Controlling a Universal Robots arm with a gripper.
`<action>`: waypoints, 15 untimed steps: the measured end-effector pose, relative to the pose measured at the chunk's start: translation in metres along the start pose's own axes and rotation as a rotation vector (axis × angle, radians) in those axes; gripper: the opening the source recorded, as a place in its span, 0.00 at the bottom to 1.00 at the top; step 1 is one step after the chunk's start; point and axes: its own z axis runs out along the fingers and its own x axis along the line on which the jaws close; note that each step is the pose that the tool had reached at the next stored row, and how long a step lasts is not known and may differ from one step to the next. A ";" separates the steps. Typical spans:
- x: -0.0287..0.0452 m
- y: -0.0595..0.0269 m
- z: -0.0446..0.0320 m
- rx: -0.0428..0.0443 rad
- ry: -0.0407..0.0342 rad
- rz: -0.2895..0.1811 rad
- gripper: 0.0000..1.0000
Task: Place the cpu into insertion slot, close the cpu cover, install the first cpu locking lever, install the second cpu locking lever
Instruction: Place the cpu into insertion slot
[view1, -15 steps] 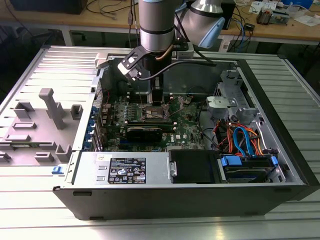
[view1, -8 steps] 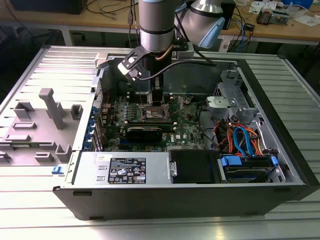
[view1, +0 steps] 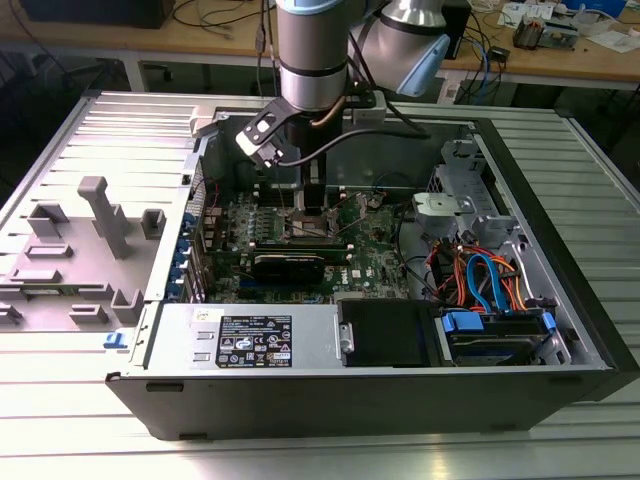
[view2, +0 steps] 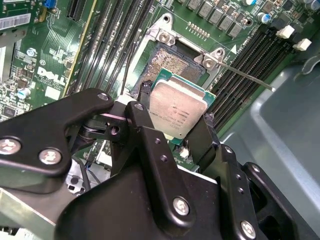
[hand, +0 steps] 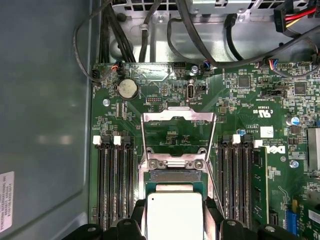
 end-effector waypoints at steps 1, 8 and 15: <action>0.0000 0.0000 0.0013 -0.0001 0.0000 0.000 0.54; -0.0003 -0.0008 0.0164 0.0005 -0.0001 0.000 0.54; -0.0004 -0.0009 0.0190 0.0005 -0.0001 0.000 0.54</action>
